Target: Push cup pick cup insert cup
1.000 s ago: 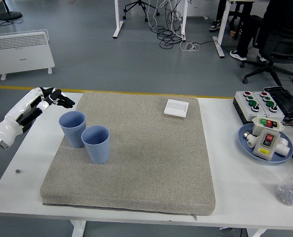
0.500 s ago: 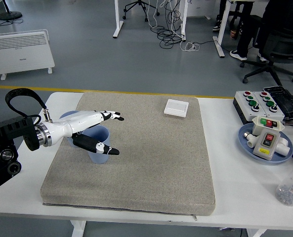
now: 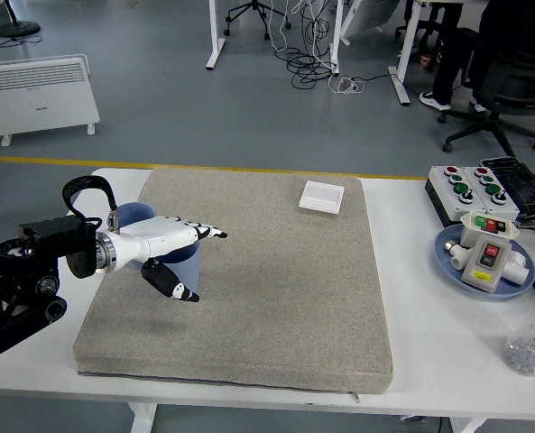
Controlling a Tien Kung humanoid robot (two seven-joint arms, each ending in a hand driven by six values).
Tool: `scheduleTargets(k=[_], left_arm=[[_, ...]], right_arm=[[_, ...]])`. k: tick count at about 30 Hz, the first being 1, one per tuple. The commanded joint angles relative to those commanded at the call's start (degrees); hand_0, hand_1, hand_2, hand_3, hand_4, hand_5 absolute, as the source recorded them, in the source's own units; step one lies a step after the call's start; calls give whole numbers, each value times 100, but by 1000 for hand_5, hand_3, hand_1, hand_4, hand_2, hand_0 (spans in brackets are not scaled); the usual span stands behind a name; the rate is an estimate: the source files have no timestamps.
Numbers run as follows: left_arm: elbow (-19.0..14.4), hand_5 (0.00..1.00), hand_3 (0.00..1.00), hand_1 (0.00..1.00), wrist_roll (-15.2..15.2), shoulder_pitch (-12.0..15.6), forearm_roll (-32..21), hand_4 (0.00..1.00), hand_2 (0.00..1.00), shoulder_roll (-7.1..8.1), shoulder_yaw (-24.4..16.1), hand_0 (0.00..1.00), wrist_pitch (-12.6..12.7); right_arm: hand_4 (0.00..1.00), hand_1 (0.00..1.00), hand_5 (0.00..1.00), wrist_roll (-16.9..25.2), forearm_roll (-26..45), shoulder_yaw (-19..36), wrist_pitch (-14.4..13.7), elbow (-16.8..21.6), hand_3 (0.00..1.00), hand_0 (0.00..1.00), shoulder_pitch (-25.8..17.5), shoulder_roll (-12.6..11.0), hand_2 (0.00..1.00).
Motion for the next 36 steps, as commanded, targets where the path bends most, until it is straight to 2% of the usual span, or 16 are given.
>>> scheduleTargets(k=[7,9,10,15,16,21,22,33,34,36], left_arm=[[442,132,998,976,-70,-251,78,819,998,-78,271,982,20],[507,132,998,976,-113,-288,85,819,998,-86,305,982,32],[529,108,955,920,-131,-300,89,791,998,-90,318,941,39],[676,108,955,920,-298,-373,126,791,998,-124,395,941,91],[697,46,912,867,-356,-382,135,734,965,-130,405,847,112],[770,46,912,867,-554,-406,166,734,965,-156,464,847,196],[780,2,836,770,-568,-410,169,634,890,-161,477,738,203],[1120,2,808,755,-651,-465,141,607,865,-258,592,710,213],[1143,2,805,753,-657,-468,120,642,863,-259,586,685,197],[1163,2,805,753,-658,-465,77,642,863,-247,542,685,142]], right_arm=[[114,626,617,2,3,-23,2,0,586,753,12,-3,611],[114,626,617,5,11,-26,2,0,586,753,16,-4,611],[114,625,618,6,14,-26,1,0,586,753,18,-4,611],[114,625,618,6,19,-35,3,0,586,753,32,-7,611],[114,625,617,7,26,-37,3,0,586,753,32,-7,611],[114,625,617,5,28,-42,3,0,586,753,35,-7,611],[115,626,616,4,24,-40,3,0,586,753,36,-6,611],[115,625,615,7,39,-54,4,0,586,753,39,-3,611],[115,626,612,7,34,-52,4,0,586,753,41,-3,611],[115,626,612,8,38,-50,3,0,586,753,42,-2,611]])
